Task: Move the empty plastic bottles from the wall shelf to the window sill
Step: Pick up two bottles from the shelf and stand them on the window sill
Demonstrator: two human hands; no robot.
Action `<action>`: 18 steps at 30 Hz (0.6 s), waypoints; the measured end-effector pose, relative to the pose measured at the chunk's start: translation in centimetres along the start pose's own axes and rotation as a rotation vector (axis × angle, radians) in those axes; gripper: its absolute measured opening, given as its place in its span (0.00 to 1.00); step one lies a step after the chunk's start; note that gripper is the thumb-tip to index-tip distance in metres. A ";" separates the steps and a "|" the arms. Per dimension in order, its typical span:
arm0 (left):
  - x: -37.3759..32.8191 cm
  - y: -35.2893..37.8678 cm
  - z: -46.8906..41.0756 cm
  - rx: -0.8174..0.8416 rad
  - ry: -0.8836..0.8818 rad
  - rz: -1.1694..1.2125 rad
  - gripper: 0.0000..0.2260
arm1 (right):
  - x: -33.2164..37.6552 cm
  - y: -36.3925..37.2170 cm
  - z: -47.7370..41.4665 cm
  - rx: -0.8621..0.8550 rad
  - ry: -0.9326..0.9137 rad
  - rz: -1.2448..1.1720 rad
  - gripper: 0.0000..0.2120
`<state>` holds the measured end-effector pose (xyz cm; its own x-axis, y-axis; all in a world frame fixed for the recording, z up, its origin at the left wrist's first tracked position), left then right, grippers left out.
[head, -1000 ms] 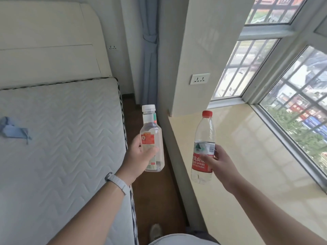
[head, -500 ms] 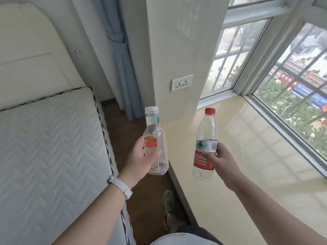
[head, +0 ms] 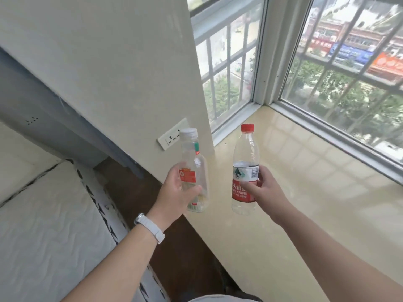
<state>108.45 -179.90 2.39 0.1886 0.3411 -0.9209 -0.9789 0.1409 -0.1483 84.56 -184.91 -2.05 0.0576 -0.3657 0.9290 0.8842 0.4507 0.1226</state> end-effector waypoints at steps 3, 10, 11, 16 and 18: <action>-0.6 0.7 -2.9 0.045 -0.005 -0.035 0.29 | 0.3 -1.6 0.0 -0.072 -0.005 -0.010 0.22; -0.8 1.1 -9.1 0.217 0.001 -0.101 0.30 | -0.9 -3.4 0.5 -0.253 0.037 -0.045 0.22; -0.6 1.0 -10.1 0.251 0.005 -0.119 0.29 | -1.1 -3.3 0.6 -0.281 0.047 -0.044 0.23; 0.3 0.1 -14.6 0.414 0.042 -0.195 0.30 | -1.5 -2.4 -0.2 -0.438 0.094 -0.039 0.21; 1.0 -0.6 -16.1 0.475 0.056 -0.226 0.31 | -2.1 -1.7 -0.9 -0.508 0.131 -0.029 0.22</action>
<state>107.94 -194.64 -4.27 0.3735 0.2048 -0.9048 -0.7679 0.6155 -0.1777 83.33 -185.67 -4.53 0.0582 -0.4854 0.8724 0.9978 -0.0006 -0.0669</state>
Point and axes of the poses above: each hand's wrist, its own z-axis away from the middle knuckle, its own y-axis out of the palm, x = y × z, the point moved 2 cm from there along -z, towards the middle knuckle, and after that the axes turned 15 degrees about x, right-handed, at the moved point
